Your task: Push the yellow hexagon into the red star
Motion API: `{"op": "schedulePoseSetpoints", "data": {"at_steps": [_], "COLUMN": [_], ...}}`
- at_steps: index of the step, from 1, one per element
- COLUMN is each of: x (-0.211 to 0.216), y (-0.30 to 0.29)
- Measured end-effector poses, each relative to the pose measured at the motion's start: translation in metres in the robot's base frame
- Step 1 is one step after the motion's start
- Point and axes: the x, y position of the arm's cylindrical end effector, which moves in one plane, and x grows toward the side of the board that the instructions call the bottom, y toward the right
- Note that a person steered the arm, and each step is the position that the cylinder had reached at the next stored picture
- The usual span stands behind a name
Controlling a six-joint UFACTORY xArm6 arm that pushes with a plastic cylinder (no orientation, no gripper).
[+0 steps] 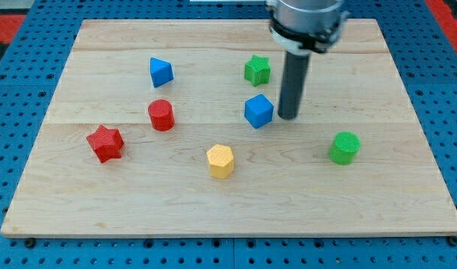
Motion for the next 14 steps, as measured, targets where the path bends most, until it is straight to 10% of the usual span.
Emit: {"op": "schedulePoseSetpoints", "data": {"at_steps": [3, 14], "x": [0.089, 0.025], "y": [-0.053, -0.212]}}
